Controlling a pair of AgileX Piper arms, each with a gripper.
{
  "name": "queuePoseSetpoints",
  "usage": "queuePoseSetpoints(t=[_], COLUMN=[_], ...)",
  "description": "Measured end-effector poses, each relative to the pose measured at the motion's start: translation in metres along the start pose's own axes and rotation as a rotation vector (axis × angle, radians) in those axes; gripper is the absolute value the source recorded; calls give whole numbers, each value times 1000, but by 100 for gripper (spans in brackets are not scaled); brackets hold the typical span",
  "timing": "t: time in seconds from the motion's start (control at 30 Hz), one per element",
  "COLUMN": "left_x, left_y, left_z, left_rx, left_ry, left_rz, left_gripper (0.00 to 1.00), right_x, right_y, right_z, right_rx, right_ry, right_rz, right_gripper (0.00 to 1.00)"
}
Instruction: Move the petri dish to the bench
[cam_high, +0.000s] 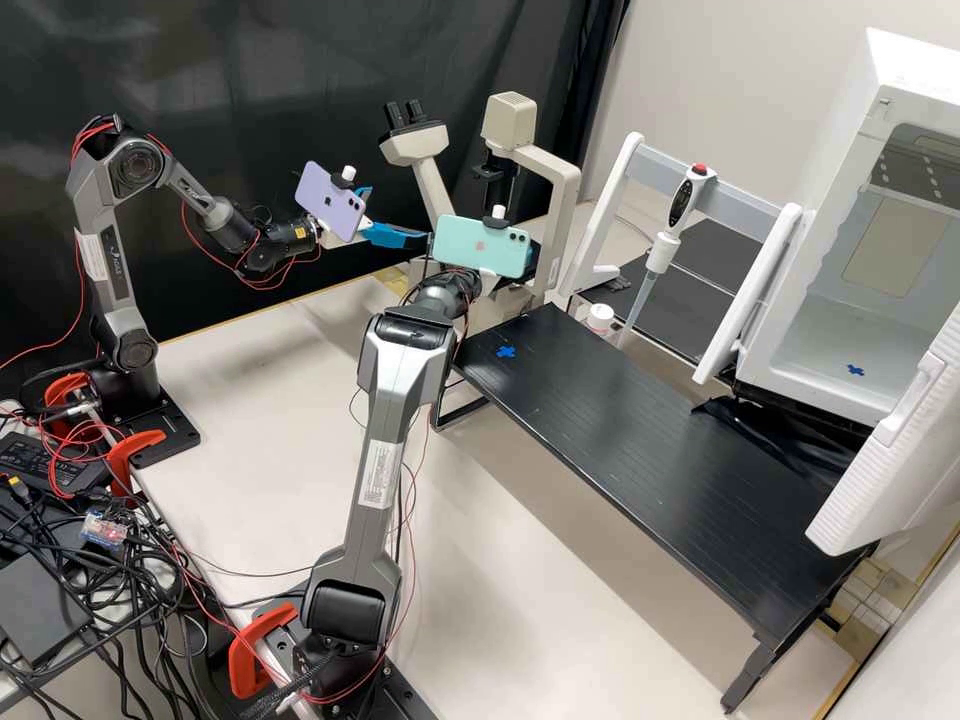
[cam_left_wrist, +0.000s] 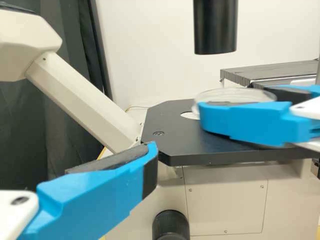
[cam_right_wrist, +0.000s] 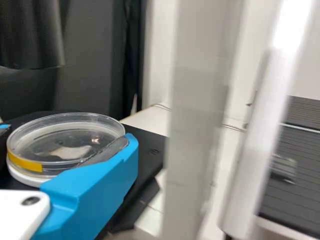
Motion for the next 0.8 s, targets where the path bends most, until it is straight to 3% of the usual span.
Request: queuePoseSetpoints(t=[0.57,0.8], left_x=[0,0], left_y=[0,0], left_z=[0,0], left_rx=[0,0], left_ry=[0,0], left_rz=[0,0], left_gripper=[100,100], right_x=[-68,-102], right_y=[-4,3], right_z=[17,43], right_rx=[19,44], right_ry=[148,173], right_rz=[48,97], right_gripper=[0,0])
